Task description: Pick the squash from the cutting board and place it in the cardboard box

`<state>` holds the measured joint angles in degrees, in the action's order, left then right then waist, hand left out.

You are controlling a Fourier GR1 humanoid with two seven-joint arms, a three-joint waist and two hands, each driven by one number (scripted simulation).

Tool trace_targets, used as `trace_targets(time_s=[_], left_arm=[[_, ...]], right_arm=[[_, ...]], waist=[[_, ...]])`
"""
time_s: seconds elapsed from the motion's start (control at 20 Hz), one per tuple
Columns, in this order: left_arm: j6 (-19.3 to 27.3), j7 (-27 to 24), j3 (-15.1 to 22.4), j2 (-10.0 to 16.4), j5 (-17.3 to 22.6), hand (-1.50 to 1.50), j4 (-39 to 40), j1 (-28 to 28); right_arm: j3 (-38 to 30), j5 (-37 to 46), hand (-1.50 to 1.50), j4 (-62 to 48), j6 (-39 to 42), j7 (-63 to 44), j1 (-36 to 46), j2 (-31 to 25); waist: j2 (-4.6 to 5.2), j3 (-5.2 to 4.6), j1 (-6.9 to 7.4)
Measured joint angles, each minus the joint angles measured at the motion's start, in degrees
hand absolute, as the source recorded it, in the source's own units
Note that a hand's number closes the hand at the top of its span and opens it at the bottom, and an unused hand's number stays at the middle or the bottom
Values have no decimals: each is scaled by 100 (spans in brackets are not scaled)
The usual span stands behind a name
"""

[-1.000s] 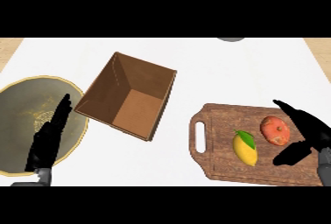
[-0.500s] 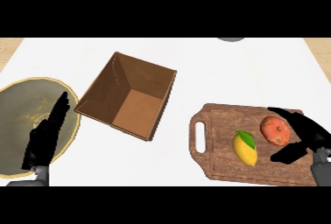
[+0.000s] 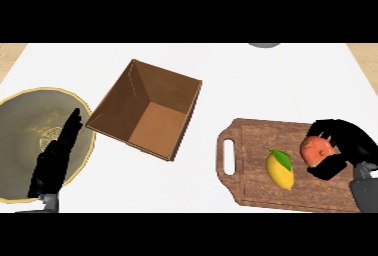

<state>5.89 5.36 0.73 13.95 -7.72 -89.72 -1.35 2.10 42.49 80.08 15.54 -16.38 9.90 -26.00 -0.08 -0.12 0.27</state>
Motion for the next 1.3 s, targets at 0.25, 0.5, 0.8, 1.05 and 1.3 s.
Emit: trace_targets(time_s=[0.25,0.5,0.8,1.05,1.3], left_arm=[[-37,61,82,-25,-55,0,-11,178],[5,54,123,-89,-133,0,26,197],[-44,47,38,-112,-122,0,-24,87],[-156,74,-151,-33,-21,0,34,108],[-84,85,-120,-109,-91,0,58,110]], right_arm=[[706,489,150,-312,5,944,786,-152],[1119,829,150,-1056,-235,2047,1708,-130],[950,1075,150,-1885,-767,2781,2479,46],[557,567,150,-1606,-428,3184,2722,85],[66,-518,150,-1141,188,3534,2991,416]], waist=[[51,13,200],[61,18,220],[32,16,101],[10,14,22],[-16,12,-35]])
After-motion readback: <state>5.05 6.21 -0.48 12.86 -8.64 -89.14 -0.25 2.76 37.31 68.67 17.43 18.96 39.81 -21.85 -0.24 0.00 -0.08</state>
